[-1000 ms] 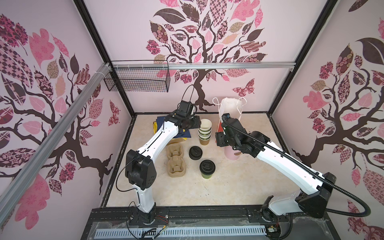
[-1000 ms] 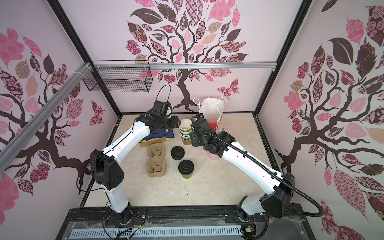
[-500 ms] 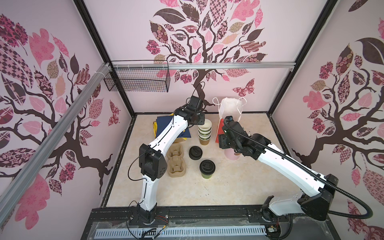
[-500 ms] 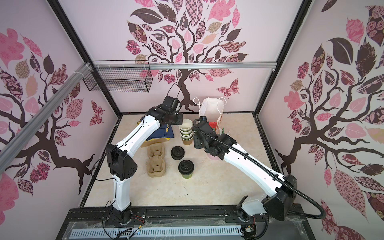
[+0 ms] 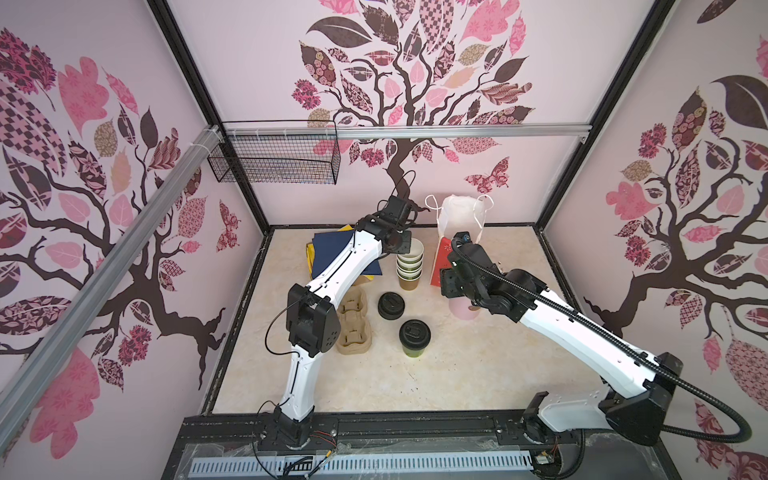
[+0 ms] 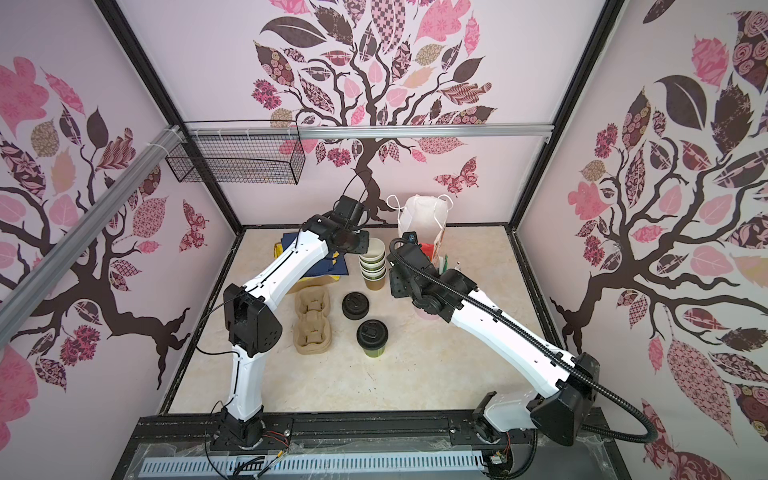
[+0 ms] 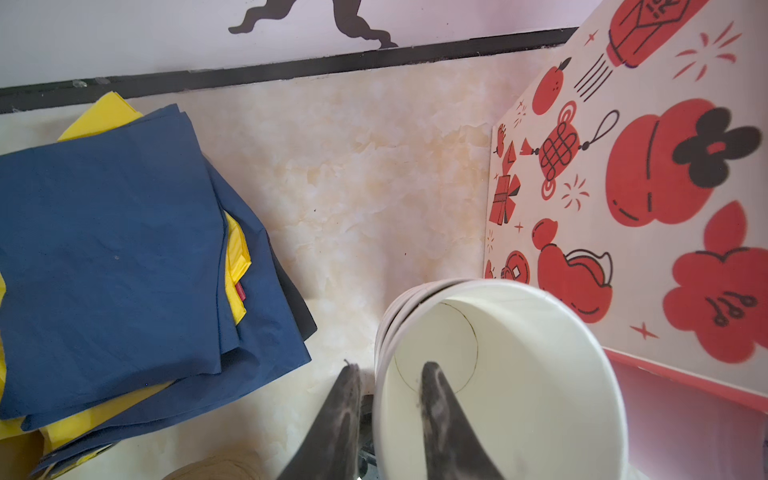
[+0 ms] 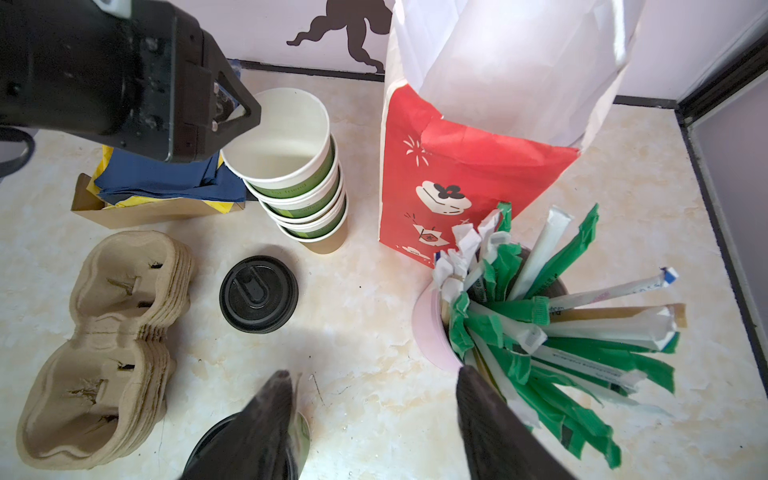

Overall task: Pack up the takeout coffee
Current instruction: 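Lower the left gripper into the top white cup of the stack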

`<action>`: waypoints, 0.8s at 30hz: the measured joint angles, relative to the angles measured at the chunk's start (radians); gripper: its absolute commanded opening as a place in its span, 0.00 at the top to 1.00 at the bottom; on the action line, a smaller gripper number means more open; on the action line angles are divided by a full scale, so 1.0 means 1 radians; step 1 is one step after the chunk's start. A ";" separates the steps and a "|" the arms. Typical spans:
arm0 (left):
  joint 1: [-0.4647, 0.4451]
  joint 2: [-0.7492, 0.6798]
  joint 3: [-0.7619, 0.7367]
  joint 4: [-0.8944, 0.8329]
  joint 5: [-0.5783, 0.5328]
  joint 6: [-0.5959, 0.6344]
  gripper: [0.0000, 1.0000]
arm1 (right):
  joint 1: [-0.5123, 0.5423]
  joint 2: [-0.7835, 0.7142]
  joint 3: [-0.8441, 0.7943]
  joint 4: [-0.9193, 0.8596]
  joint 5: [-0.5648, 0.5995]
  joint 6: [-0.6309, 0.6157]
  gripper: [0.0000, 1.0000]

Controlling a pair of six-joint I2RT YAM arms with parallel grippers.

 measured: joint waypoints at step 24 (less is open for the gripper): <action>-0.012 0.000 0.000 0.001 -0.038 -0.003 0.90 | 0.000 -0.007 -0.009 0.002 0.001 0.005 0.34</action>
